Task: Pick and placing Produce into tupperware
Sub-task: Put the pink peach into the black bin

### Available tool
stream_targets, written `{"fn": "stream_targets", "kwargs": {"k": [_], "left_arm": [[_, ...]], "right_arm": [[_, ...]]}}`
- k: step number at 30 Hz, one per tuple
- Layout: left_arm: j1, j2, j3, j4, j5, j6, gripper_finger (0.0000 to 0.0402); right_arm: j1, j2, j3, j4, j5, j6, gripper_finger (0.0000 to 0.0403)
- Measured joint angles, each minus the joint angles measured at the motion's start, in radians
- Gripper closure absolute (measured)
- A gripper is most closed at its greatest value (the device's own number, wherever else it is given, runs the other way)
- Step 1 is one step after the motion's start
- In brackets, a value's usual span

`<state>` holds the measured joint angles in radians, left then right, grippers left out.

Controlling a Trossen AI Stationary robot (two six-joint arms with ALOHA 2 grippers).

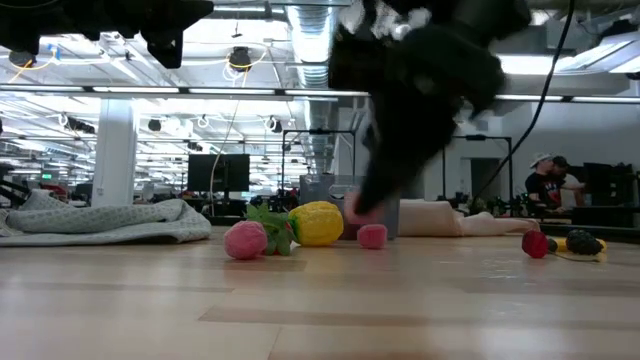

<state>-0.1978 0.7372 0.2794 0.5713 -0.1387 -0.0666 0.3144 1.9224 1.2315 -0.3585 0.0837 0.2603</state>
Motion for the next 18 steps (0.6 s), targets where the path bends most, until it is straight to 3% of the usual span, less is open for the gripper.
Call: {"fn": "stream_targets", "kwargs": {"k": [8,18], "left_arm": [[0.000,0.000,0.000,0.003,0.000,-0.008,0.0280],[0.000,0.001,0.000,-0.001,-0.007,-0.009,0.0280]], "right_arm": [[-0.096,-0.059,0.105,-0.200,0.003,-0.125,0.0297],[-0.295,-0.198,0.143,-0.261,-0.005,-0.216,0.0295]]}}
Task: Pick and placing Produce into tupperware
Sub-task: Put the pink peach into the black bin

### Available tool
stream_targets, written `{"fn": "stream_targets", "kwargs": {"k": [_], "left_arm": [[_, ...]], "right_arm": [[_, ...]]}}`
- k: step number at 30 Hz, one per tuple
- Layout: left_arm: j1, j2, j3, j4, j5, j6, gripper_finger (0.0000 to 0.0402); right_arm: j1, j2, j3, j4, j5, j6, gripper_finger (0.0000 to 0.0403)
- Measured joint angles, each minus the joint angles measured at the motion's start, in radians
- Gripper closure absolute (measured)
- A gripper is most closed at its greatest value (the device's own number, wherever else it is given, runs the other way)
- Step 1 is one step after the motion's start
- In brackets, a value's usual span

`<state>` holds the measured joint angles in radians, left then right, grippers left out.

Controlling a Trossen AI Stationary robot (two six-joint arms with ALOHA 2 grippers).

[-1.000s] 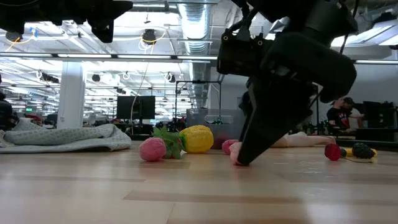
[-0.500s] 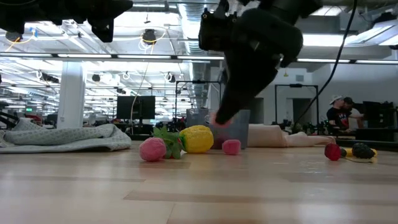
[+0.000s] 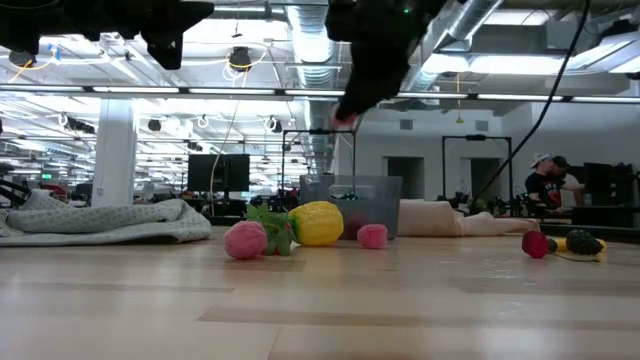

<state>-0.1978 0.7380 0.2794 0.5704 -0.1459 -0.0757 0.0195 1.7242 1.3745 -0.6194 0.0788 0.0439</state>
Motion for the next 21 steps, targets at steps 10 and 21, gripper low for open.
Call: {"fn": "stream_targets", "kwargs": {"k": [10,21], "left_arm": [[0.000,0.000,0.000,0.004,0.000,0.000,0.0280],[0.000,0.000,0.000,0.000,0.000,0.000,0.0280]], "right_arm": [[-0.268,0.037,-0.003,0.018,-0.091,-0.038,0.0294],[-0.396,0.098,-0.001,0.032,-0.156,-0.017,0.0229]]}}
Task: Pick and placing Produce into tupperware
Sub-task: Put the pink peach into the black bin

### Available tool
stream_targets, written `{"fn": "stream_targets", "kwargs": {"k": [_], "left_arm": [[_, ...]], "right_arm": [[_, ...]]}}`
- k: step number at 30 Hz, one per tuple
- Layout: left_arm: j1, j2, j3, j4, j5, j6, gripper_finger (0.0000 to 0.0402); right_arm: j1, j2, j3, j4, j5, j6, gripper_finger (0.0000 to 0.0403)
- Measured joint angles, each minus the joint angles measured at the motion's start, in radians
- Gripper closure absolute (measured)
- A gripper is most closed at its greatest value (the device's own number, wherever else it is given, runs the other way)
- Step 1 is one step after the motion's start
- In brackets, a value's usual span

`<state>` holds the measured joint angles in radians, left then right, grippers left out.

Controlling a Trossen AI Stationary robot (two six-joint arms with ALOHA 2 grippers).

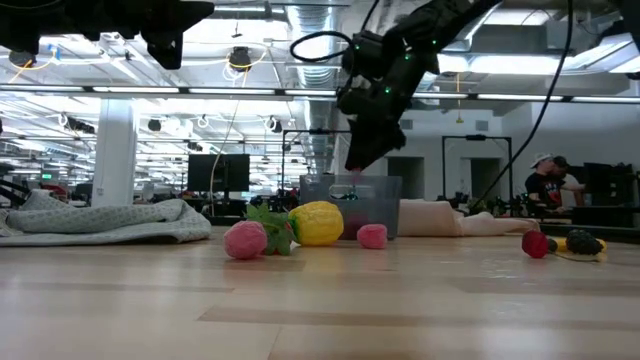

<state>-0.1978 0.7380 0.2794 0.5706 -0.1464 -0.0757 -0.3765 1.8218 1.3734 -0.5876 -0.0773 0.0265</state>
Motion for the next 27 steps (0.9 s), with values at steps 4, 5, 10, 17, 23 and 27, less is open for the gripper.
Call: {"fn": "stream_targets", "kwargs": {"k": [4,5,10,17,23,27], "left_arm": [[0.000,0.000,0.000,0.000,0.000,0.000,0.0280],[0.000,0.000,0.000,0.000,0.000,0.000,0.0280],[0.000,0.000,0.000,-0.003,0.000,-0.004,0.0280],[0.000,0.000,0.000,-0.006,0.000,-0.008,0.0280],[0.000,0.000,0.000,-0.005,0.000,-0.008,0.0280],[0.000,0.000,0.000,-0.005,0.000,-0.010,0.0280]], "right_arm": [[0.002,-0.009,-0.001,-0.004,-0.001,0.000,0.0192],[0.005,-0.012,0.000,-0.001,-0.002,0.001,0.0184],[0.033,-0.012,0.018,-0.071,-0.003,0.011,0.0164],[0.174,-0.029,0.021,-0.106,-0.001,0.034,0.0163],[0.306,-0.038,0.019,-0.117,0.050,0.088,0.0163],[0.393,-0.037,0.019,-0.123,0.055,0.127,0.0163]]}}
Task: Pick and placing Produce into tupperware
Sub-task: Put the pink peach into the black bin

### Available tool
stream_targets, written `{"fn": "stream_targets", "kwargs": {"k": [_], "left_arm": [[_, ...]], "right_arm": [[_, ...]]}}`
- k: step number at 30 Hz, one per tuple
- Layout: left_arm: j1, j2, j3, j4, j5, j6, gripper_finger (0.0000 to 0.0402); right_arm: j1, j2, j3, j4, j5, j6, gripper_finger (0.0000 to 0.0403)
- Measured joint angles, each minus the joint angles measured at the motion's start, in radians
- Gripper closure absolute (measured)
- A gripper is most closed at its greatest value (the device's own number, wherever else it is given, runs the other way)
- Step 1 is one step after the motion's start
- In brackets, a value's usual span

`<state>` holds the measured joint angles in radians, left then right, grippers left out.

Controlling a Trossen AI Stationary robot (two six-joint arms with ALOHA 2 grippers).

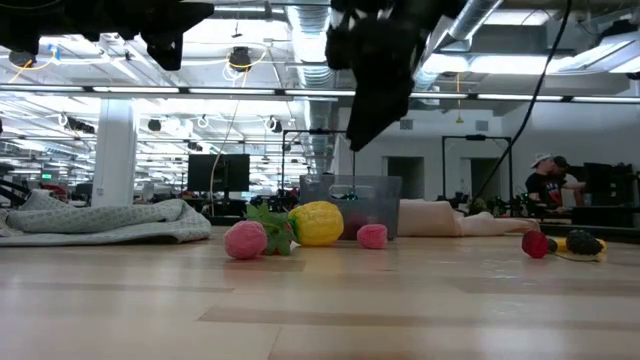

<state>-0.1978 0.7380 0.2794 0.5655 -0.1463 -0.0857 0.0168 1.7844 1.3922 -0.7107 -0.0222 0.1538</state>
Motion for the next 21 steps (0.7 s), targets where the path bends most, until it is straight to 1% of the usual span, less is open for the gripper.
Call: {"fn": "stream_targets", "kwargs": {"k": [3,8,11,15,17,21], "left_arm": [[0.000,0.000,0.000,0.000,0.000,-0.005,0.0280],[0.000,0.000,0.000,0.000,0.000,-0.008,0.0280],[0.000,0.000,0.000,0.000,0.000,-0.008,0.0280],[0.000,0.000,0.000,0.000,0.000,-0.008,0.0280],[0.000,0.000,0.000,0.000,0.000,-0.009,0.0280],[0.000,0.000,0.000,0.000,0.000,-0.014,0.0280]], "right_arm": [[0.064,0.000,0.000,0.001,0.031,0.022,0.0163],[0.154,0.000,-0.018,0.015,0.032,0.060,0.0163],[0.189,0.003,-0.052,0.069,0.034,0.089,0.0163],[0.207,0.003,-0.110,0.141,0.051,0.092,0.0163],[0.206,0.004,-0.130,0.144,0.054,0.106,0.0163],[0.191,0.004,-0.192,0.211,0.057,0.111,0.0163]]}}
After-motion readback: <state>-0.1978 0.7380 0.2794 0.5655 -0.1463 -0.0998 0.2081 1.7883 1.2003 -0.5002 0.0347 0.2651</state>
